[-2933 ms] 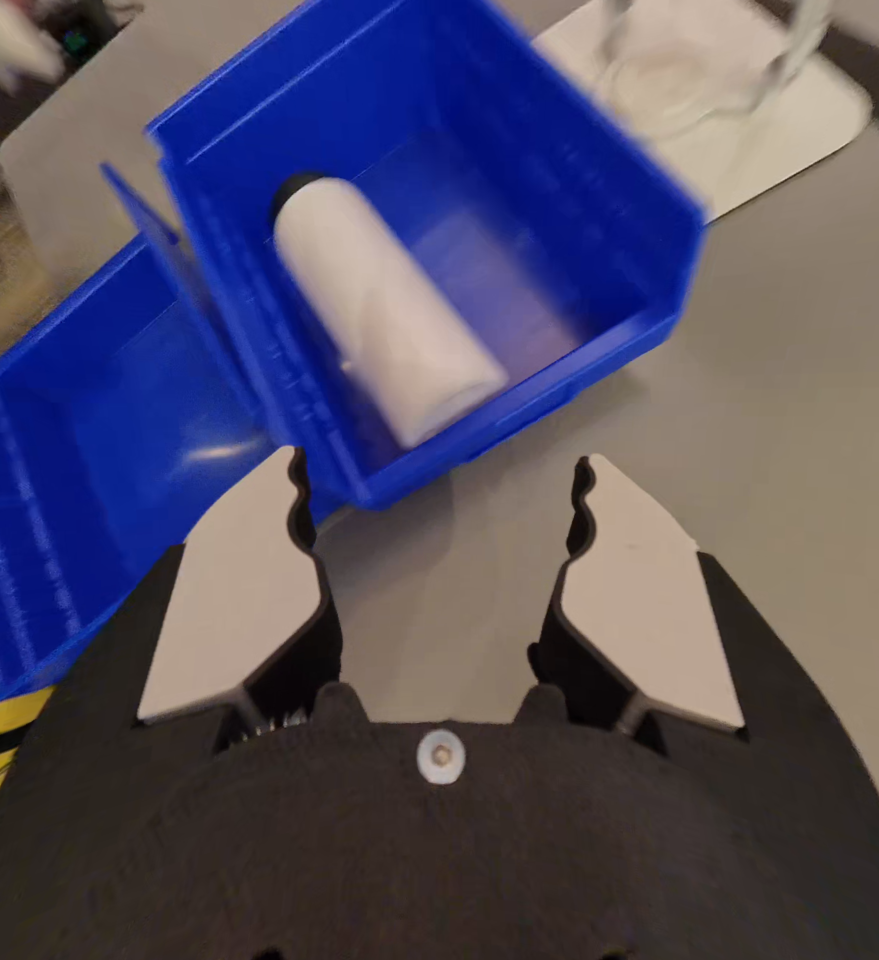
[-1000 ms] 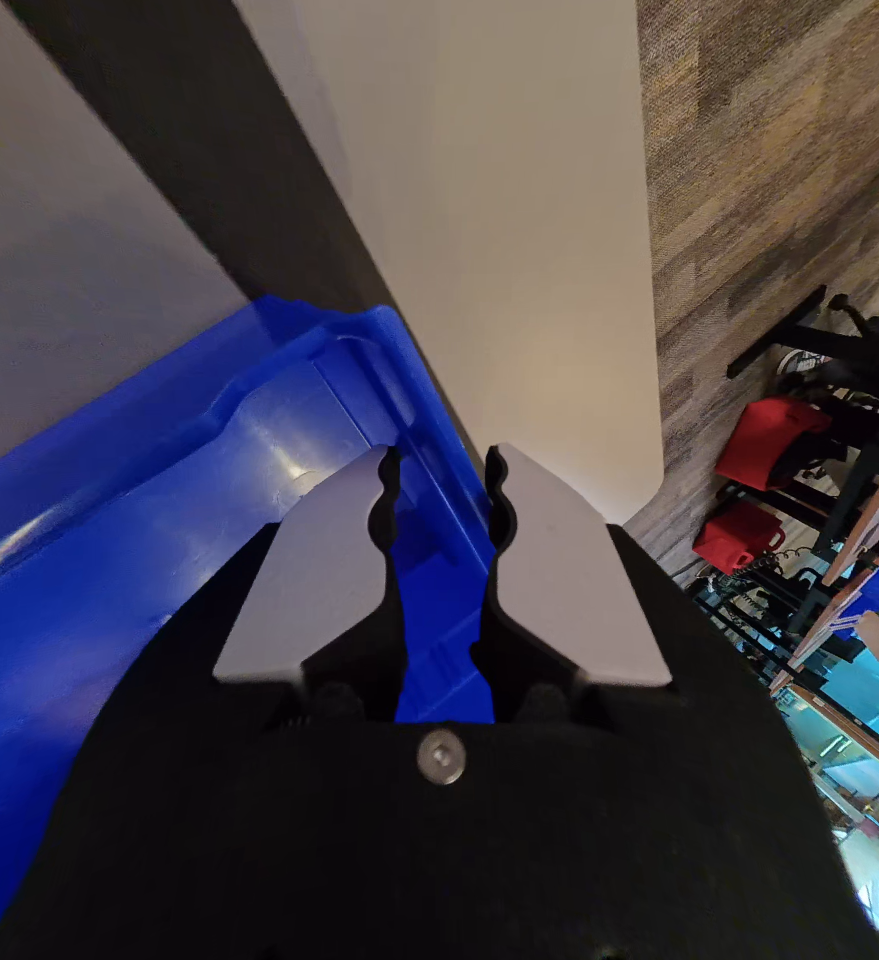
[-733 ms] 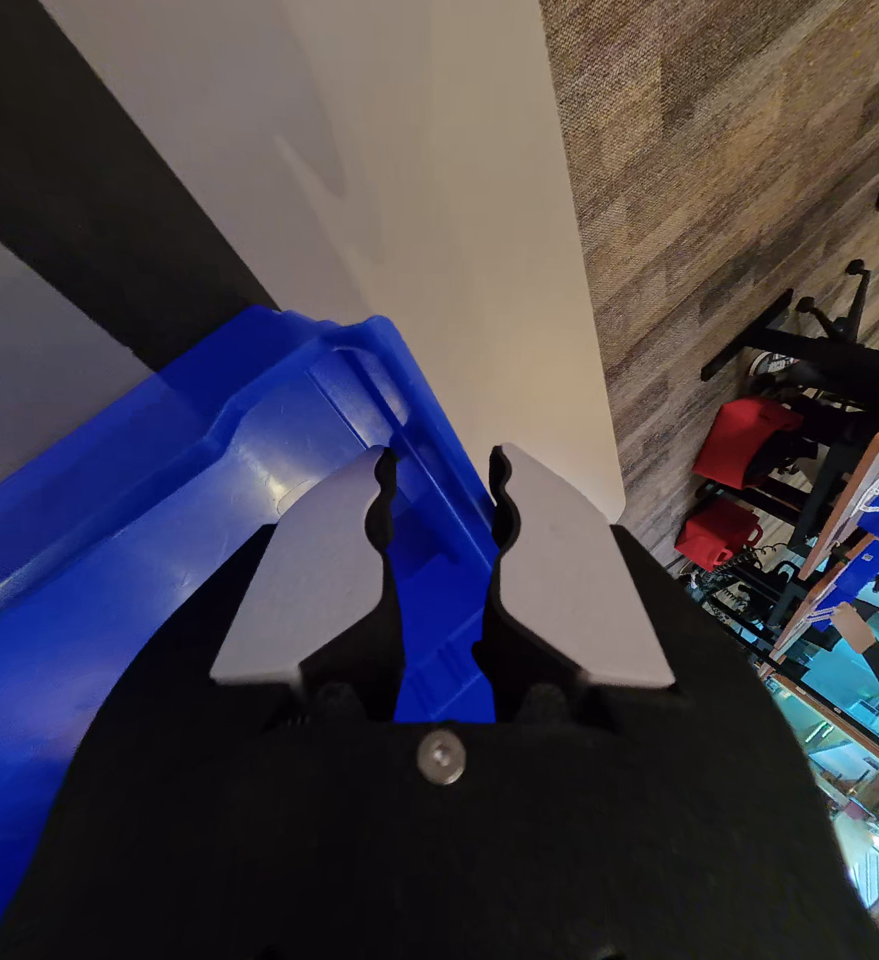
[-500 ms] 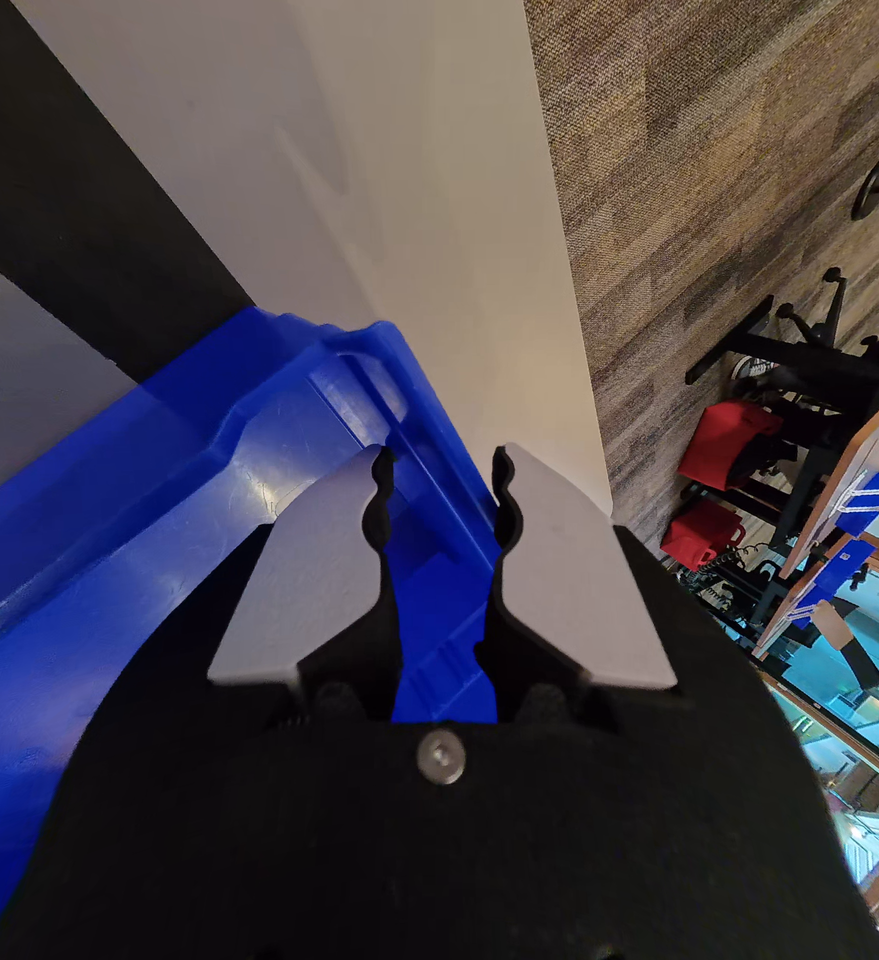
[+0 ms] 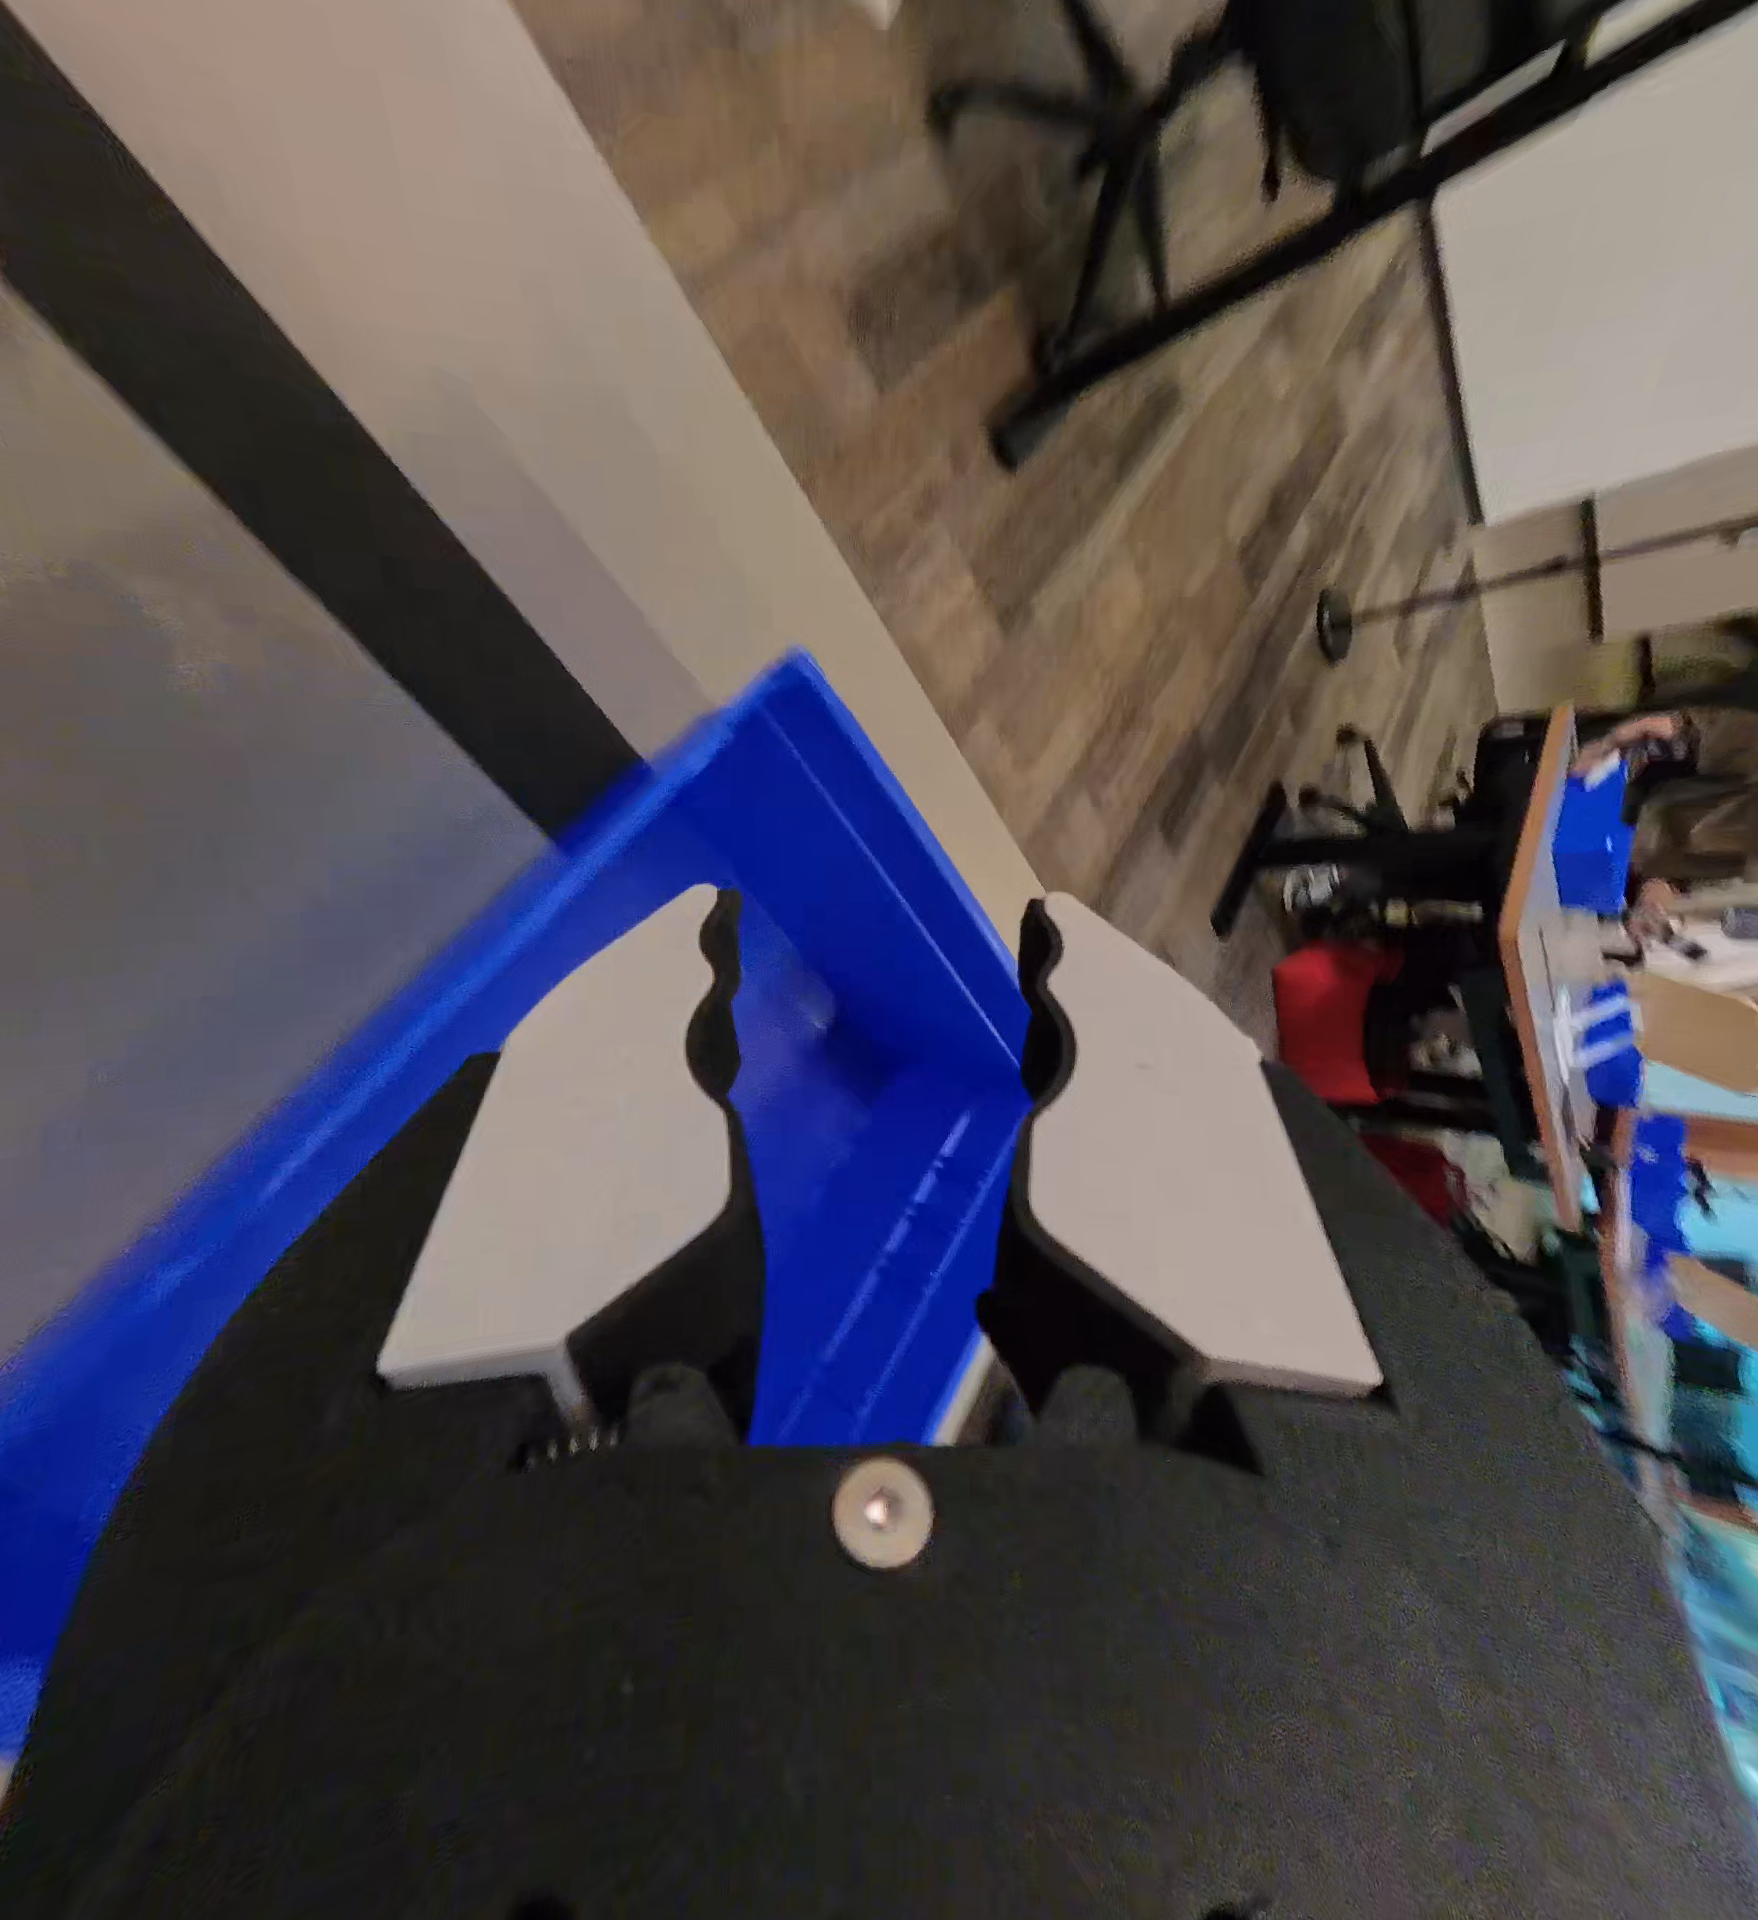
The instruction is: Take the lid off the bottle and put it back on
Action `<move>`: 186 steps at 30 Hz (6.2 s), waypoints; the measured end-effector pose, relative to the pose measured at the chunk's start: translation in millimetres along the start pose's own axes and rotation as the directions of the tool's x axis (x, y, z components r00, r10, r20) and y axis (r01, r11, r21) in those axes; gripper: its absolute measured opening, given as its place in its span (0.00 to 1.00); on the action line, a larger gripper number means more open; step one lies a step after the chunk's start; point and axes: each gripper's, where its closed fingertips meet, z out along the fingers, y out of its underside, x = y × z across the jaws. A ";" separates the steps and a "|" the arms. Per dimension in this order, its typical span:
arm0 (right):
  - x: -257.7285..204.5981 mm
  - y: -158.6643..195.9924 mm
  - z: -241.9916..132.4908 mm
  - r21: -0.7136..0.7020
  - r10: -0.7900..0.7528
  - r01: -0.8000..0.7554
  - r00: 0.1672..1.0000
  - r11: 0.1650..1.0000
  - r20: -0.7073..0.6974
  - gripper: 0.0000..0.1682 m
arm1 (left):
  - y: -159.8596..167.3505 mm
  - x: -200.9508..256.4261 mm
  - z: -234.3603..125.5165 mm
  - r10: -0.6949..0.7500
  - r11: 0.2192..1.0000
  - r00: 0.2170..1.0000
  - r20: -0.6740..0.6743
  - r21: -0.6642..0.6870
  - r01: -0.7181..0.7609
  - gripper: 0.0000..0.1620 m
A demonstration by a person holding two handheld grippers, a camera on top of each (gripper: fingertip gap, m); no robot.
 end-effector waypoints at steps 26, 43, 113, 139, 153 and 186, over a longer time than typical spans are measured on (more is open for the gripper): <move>-359.7 -47.5 -54.2 0.147 0.125 -0.303 0.719 0.942 0.684 0.74 | -22.7 416.5 -62.1 -0.128 0.985 0.773 -0.622 0.013 0.174 0.84; -362.4 -46.8 -55.8 0.162 0.100 -0.285 0.721 0.945 0.685 0.76 | -26.3 422.4 -76.5 -0.043 0.981 0.736 -0.676 0.110 0.159 0.67; -318.3 -88.4 -115.4 0.347 0.099 -0.548 0.627 0.762 0.773 0.70 | 56.3 154.0 -152.3 -0.468 0.709 0.767 -0.440 0.332 0.623 0.53; -295.5 -148.9 -232.5 0.530 -0.285 -0.621 0.455 0.577 0.844 0.57 | -128.2 407.8 -199.0 0.181 0.712 0.588 -0.789 0.517 0.474 0.67; -316.9 -124.4 -210.3 0.502 -0.300 -0.611 0.408 0.613 0.863 0.57 | -125.7 441.3 -169.9 0.233 0.727 0.595 -0.769 0.544 0.419 0.54; -278.1 -115.9 -226.0 0.116 -0.259 0.298 0.502 0.948 0.825 0.43 | -126.2 437.2 -161.6 0.206 0.717 0.654 -0.728 0.567 0.405 0.53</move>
